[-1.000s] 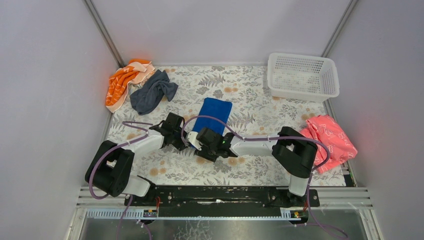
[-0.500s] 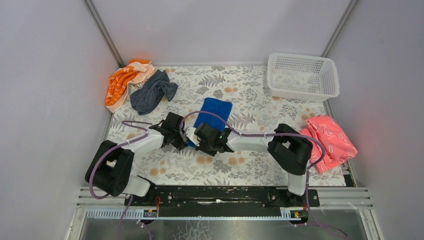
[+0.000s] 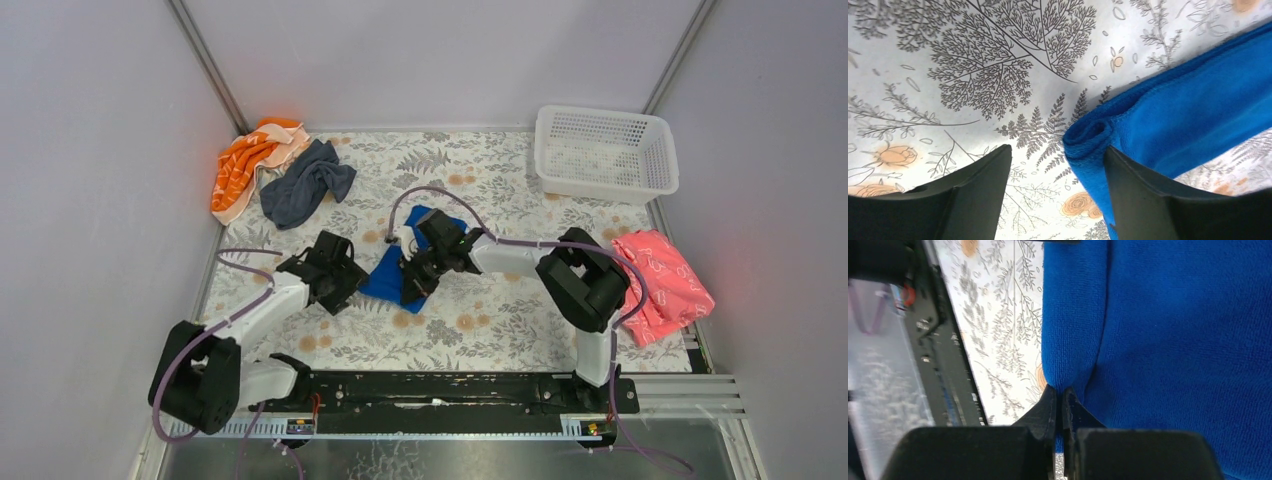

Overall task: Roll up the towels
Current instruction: Roll the towel at the center of the board.

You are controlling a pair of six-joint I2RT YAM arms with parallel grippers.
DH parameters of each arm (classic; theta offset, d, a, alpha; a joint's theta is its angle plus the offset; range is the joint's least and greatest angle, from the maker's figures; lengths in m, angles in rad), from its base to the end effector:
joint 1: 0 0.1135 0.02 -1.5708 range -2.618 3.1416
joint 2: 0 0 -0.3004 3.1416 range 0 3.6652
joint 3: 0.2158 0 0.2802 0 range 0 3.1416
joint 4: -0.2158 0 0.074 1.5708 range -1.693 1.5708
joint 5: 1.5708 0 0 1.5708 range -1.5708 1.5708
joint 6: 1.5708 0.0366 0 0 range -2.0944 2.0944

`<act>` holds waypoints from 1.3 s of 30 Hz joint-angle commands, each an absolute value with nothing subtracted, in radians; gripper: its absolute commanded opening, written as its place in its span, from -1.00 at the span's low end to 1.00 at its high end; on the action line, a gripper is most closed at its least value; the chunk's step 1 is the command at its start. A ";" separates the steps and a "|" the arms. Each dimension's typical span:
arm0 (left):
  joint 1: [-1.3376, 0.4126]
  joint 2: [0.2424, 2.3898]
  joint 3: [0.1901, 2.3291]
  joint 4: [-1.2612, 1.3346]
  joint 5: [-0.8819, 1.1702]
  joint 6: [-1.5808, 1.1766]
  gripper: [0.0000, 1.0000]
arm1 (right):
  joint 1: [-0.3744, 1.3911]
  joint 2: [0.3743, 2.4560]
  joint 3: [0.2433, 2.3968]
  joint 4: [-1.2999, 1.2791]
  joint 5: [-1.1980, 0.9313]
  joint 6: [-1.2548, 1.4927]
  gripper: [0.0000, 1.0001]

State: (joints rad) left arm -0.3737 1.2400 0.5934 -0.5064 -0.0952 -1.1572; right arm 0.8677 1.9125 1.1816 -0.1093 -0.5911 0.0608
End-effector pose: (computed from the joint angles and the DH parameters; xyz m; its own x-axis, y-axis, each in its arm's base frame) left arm 0.2078 -0.0777 0.1797 -0.6419 -0.7274 -0.2426 -0.6475 0.6837 -0.3366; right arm 0.2652 0.3444 0.1808 -0.5338 -0.5517 -0.6409 -0.8430 0.2873 0.4548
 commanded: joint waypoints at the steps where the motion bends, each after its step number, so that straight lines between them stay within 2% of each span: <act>1: -0.364 1.137 0.605 -0.600 -0.163 -1.119 0.43 | 0.789 1.956 1.152 0.035 -0.863 0.273 -1.00; 7: -0.364 1.069 0.606 -0.597 -0.096 -1.086 0.52 | 0.719 2.014 1.103 0.098 -0.913 0.394 -1.00; 14: -0.365 1.121 0.602 -0.484 0.031 -1.075 0.53 | 0.688 2.074 1.077 0.125 -0.930 0.445 -1.00; 20: -0.371 1.128 0.627 -0.430 0.077 -1.072 0.64 | 0.677 2.104 1.099 0.103 -0.925 0.450 -1.00; 25: -0.373 1.164 0.614 -0.390 0.086 -1.079 0.61 | 0.675 2.118 1.110 0.101 -0.925 0.465 -1.00; 31: -0.374 1.280 0.632 -0.328 0.061 -1.076 0.32 | 0.675 2.120 1.115 0.087 -0.916 0.460 -0.99; 39: -0.376 1.441 0.684 -0.347 0.021 -1.048 -0.29 | 0.675 2.060 1.121 0.027 -0.857 0.390 -0.95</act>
State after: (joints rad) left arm -0.3725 1.3956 0.6514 -0.3710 0.0612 -1.0725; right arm 0.6800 2.0933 1.1137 0.1093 -0.9604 0.4633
